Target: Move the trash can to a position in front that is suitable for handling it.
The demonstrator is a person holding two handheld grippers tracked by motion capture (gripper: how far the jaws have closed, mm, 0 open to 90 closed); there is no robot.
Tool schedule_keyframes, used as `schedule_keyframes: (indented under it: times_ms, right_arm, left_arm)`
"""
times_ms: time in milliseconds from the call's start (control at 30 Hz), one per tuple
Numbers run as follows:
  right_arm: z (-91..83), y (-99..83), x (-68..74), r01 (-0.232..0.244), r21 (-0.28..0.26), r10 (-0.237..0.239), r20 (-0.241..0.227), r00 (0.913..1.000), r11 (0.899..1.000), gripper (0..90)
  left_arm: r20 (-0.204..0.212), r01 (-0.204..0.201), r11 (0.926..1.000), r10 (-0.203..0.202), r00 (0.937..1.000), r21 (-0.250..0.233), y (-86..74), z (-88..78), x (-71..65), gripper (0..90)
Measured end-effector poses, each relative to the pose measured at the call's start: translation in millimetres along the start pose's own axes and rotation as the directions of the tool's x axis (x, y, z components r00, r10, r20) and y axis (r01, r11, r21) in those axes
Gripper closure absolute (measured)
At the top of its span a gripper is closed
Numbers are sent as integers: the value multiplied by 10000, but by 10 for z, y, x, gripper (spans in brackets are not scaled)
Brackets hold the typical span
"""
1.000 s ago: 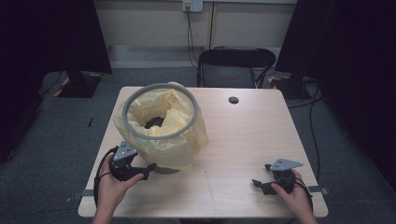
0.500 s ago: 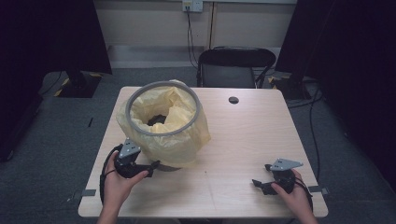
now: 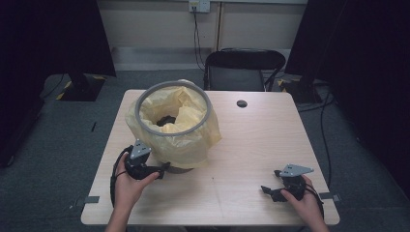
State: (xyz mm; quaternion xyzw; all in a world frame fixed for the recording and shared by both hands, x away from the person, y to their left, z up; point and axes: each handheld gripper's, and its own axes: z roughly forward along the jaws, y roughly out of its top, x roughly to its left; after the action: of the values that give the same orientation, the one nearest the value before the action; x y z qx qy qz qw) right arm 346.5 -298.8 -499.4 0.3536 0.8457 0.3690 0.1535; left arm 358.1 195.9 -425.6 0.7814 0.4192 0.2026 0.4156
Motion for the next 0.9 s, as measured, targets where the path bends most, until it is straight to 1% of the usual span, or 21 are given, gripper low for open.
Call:
schedule_keyframes:
  times_ms: [33,67,133,167,233,300,333,700,800,867,900]
  right_arm:
    - [0,0,1,-7,4,7,-3,10000,10000,142]
    - [0,0,0,0,0,0,0,10000,10000,142]
    - [0,0,1,-6,4,6,-2,10000,10000,142]
    - [0,0,0,-2,1,2,0,10000,10000,142]
    - [0,0,0,-2,1,2,0,10000,10000,141]
    - [0,0,0,-2,1,2,-1,10000,10000,142]
    - [0,0,0,-2,0,2,1,10000,10000,142]
    - [3,3,-6,36,6,-36,-34,10000,10000,140]
    - [4,3,-6,34,0,-34,-28,10000,10000,139]
    - [4,3,-6,34,2,-34,-34,10000,10000,139]
    - [4,3,-6,35,1,-35,-29,10000,10000,139]
  left_arm:
    - [-41,-126,9999,126,9999,93,12,8,4,114]
    - [-63,-78,9999,78,9999,69,21,24,-4,114]
    - [-80,-83,9999,84,9999,63,30,39,-10,114]
    - [-107,-149,9998,150,9998,93,43,55,-11,114]
    - [-138,-99,9999,100,9999,71,69,99,-18,113]
    - [-156,-114,9999,115,9998,89,77,109,-19,113]
    - [-183,-203,9997,205,9996,116,98,139,-18,113]
    - [-239,-186,9998,189,9995,119,192,297,-27,111]
    - [-279,-145,9999,147,9995,72,234,367,-34,111]
    - [-283,-170,9998,172,9995,83,242,377,-33,111]
    - [-312,-212,9997,215,9993,84,257,410,-34,112]
